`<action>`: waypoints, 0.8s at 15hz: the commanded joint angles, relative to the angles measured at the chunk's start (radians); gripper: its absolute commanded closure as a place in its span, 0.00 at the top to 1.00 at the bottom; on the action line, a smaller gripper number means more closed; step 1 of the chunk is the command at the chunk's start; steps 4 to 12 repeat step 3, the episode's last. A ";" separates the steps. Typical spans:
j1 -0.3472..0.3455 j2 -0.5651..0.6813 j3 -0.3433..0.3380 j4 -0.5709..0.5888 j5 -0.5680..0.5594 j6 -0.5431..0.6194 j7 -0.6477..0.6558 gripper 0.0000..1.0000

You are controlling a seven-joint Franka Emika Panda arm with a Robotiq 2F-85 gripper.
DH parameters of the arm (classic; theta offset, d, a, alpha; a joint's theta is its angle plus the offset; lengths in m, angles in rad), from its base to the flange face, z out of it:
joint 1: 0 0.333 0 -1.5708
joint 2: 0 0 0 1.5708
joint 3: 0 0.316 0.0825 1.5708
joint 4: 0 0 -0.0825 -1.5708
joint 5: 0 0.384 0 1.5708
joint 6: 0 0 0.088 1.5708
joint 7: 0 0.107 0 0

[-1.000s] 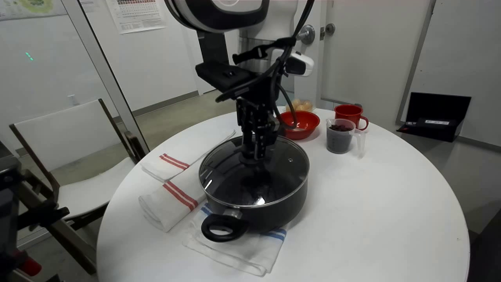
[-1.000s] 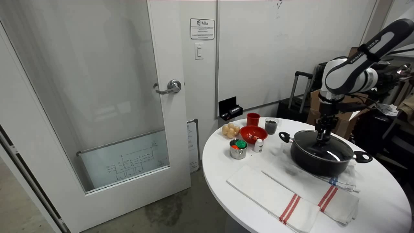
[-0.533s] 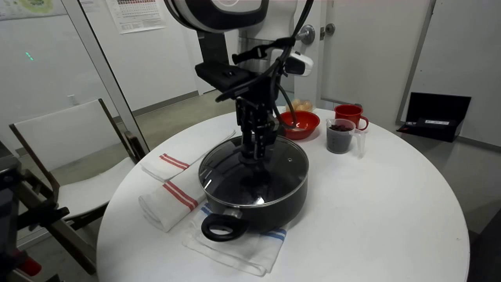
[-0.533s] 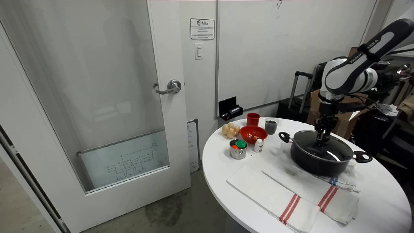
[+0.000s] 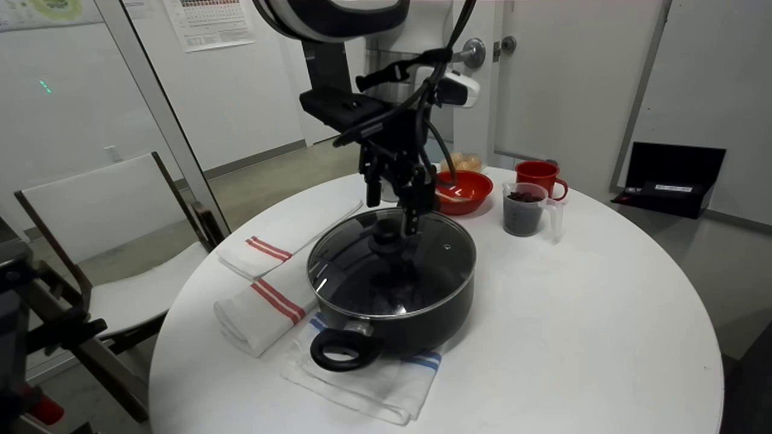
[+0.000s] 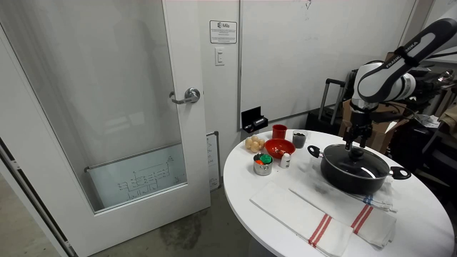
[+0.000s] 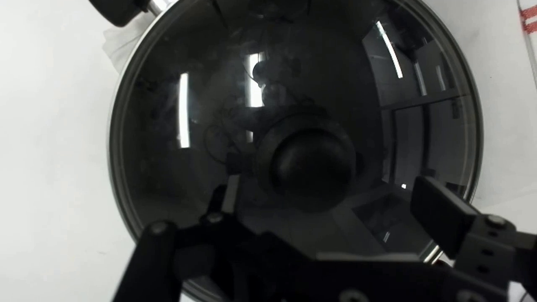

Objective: Put the lid on the pot

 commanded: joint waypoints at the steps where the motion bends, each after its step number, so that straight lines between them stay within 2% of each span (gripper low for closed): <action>1: 0.008 -0.027 -0.005 -0.019 0.001 0.010 -0.011 1.00; 12: 0.009 -0.031 -0.006 -0.020 0.002 0.007 -0.007 1.00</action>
